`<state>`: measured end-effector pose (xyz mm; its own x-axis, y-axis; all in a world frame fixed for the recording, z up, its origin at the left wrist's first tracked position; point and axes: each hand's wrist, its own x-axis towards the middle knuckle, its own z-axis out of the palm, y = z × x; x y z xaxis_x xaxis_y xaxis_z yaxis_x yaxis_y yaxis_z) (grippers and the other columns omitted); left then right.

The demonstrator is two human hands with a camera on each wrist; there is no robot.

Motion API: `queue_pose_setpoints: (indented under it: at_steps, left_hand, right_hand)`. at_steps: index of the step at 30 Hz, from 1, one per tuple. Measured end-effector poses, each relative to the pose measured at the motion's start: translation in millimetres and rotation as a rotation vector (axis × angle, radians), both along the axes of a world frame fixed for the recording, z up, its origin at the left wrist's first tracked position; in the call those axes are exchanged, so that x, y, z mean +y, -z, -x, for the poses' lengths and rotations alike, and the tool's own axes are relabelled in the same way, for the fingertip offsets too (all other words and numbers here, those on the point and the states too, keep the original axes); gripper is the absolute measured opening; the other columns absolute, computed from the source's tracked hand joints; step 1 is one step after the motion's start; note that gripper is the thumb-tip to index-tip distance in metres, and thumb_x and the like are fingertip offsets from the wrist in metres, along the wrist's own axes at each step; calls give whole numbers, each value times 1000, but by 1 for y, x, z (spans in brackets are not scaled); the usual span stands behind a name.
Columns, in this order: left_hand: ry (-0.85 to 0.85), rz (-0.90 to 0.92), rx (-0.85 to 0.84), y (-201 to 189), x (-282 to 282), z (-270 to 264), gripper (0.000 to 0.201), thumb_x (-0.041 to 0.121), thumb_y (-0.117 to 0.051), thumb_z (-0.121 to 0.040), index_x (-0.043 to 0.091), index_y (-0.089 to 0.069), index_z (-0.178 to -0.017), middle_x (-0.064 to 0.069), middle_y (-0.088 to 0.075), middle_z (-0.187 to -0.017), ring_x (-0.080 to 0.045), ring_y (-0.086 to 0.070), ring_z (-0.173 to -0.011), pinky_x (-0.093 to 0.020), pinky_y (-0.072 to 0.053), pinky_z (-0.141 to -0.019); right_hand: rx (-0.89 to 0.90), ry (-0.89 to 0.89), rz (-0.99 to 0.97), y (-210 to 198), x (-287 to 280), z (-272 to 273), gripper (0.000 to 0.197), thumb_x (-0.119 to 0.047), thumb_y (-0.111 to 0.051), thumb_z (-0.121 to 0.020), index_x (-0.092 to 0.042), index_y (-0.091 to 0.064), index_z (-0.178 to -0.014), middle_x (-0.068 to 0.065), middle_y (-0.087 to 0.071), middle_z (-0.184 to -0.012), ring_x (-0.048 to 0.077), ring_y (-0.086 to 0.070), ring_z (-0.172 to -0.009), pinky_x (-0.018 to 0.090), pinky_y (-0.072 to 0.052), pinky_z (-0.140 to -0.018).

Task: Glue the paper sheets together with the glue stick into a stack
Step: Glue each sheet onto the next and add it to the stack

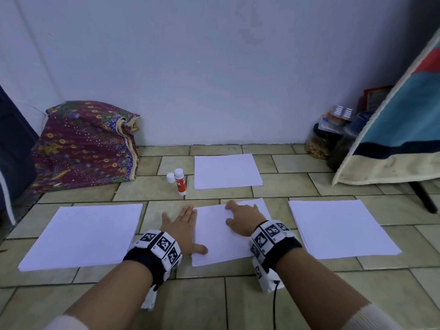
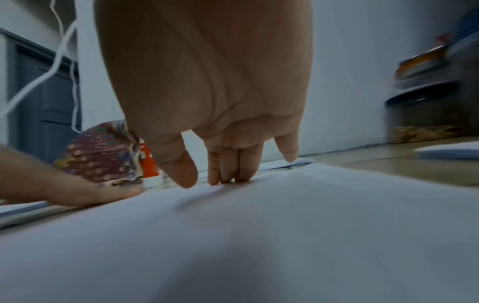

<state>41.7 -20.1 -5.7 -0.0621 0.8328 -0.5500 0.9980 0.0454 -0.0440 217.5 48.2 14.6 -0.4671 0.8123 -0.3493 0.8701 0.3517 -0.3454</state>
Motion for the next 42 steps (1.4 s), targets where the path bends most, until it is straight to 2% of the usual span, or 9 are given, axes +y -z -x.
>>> queue_pose_setpoints:
  at_steps: [11, 15, 17, 19, 24, 27, 32, 37, 42]
  left_hand:
    - [39, -17, 18, -2, -1, 4, 110, 74, -43, -83, 10, 15, -152, -3, 20, -159, -15, 17, -147, -57, 4, -117]
    - [48, -173, -3, -16, 2, 7, 90, 73, -39, -86, 12, -26, -150, -5, -15, -160, -16, -2, -149, -50, 1, -119]
    - [46, -287, -3, -21, 6, 6, 67, 68, -36, -90, 16, -58, -125, -5, -45, -141, -19, -27, -140, -45, -10, -117]
    - [56, -340, 5, -24, 7, 3, 54, 62, -39, -93, 16, -65, -101, -1, -56, -120, -18, -42, -125, -41, -19, -114]
    - [51, -385, -129, -14, 2, -7, 48, 56, -55, -88, 16, -53, -115, 0, -47, -129, -18, -38, -126, -33, -29, -107]
    - [36, -297, -152, -7, 0, -8, 84, 58, -55, -88, 7, -24, -147, -7, -12, -159, -21, -10, -147, -41, -18, -118]
    - [69, -119, -135, -5, -3, -7, 94, 60, -43, -92, 12, 11, -153, -3, 16, -160, -16, 15, -148, -49, -5, -119]
    - [113, -99, 13, -4, 1, -7, 91, 65, -32, -93, 11, 9, -153, -3, 14, -161, -14, 12, -148, -53, -7, -117]
    - [116, -86, 35, -7, 2, -8, 90, 66, -32, -93, 11, 7, -153, -2, 11, -161, -14, 11, -148, -55, -6, -117]
  right_hand:
    - [-152, 129, -117, 8, 26, -48, 53, -43, -60, -89, -18, -38, -130, 4, -61, -118, 25, -55, -113, 40, -32, -106]
    - [-360, 141, -289, 5, 18, -36, 55, -49, -59, -88, -17, -45, -131, 10, -38, -136, 27, -34, -128, 38, -38, -100]
    - [-397, 118, -323, 3, 13, -27, 42, -37, -55, -93, -15, -51, -127, 11, -34, -137, 28, -30, -129, 37, -38, -98]
    - [-342, 96, -270, 6, 10, -15, 32, -20, -47, -96, -11, -52, -126, 11, -38, -134, 29, -33, -127, 35, -38, -97]
    - [-140, -24, -113, 16, -1, 20, 38, -29, -55, -91, -7, -52, -122, 11, -51, -126, 29, -46, -119, 38, -44, -97]
    - [-36, -102, -81, 17, -11, 37, 45, -23, -64, -88, -3, -48, -124, 12, -50, -128, 27, -49, -119, 41, -43, -100]
    - [20, -226, -24, 16, -23, 49, 79, -39, -73, -79, -1, -35, -136, 14, -37, -136, 30, -45, -122, 46, -35, -105]
    - [54, -167, -21, 10, -19, 33, 47, -13, -52, -91, -8, -35, -134, 7, -36, -144, 25, -43, -128, 46, -15, -117]
    - [49, 4, 10, 8, -6, 5, 33, -22, -45, -94, -14, -41, -125, 0, -42, -140, 21, -47, -124, 47, -15, -115]
